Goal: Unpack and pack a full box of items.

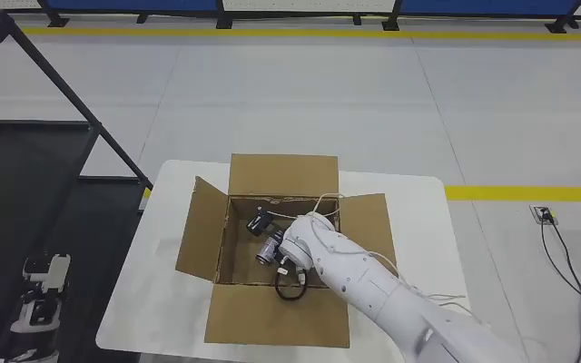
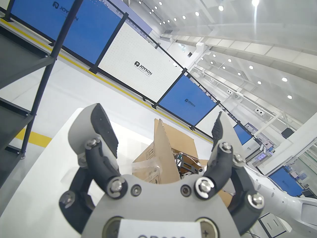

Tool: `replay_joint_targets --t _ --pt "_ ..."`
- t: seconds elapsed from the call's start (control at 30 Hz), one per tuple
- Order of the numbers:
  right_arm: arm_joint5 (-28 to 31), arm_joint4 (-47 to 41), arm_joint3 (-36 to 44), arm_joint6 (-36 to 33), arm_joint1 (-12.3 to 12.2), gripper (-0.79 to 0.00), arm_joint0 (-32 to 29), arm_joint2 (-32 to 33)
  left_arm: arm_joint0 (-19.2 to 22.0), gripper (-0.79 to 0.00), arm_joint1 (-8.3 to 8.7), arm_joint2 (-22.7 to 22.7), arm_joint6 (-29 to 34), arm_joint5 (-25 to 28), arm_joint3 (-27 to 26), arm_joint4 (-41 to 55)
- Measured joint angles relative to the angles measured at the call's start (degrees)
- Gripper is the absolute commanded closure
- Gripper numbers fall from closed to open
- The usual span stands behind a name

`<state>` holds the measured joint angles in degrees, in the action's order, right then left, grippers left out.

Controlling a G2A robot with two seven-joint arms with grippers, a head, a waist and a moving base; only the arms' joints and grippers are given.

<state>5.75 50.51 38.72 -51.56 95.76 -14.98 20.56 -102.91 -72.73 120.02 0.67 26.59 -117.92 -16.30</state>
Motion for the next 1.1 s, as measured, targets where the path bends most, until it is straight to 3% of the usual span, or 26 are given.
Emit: replay_joint_targets --t 0.17,0.33,0.53,0.77,0.97,1.1 --pt "1.88 -0.64 -4.31 -0.21 2.05 -0.252 0.73 -0.07 0.0 -0.785 0.0 0.0 0.0 0.0 0.0 0.0" --pt "2.97 -0.52 -7.58 0.23 3.72 -0.009 1.23 -0.02 0.0 -0.785 0.0 0.0 0.0 0.0 0.0 0.0" --pt "2.8 -0.06 -9.58 2.78 4.78 0.0 2.0 0.89 0.0 -0.785 0.0 0.0 0.0 0.0 0.0 0.0" --pt "2.06 0.7 -8.64 5.38 4.17 0.0 3.18 3.3 0.0 -0.785 0.0 0.0 0.0 0.0 0.0 0.0" --pt "0.93 2.37 -2.73 3.98 1.9 0.0 2.64 6.16 0.0 -0.785 0.0 0.0 0.0 0.0 0.0 0.0" --pt "-0.62 4.61 5.16 0.42 -1.1 0.0 0.25 9.38 0.0 -0.785 0.0 0.0 0.0 0.0 0.0 0.0"
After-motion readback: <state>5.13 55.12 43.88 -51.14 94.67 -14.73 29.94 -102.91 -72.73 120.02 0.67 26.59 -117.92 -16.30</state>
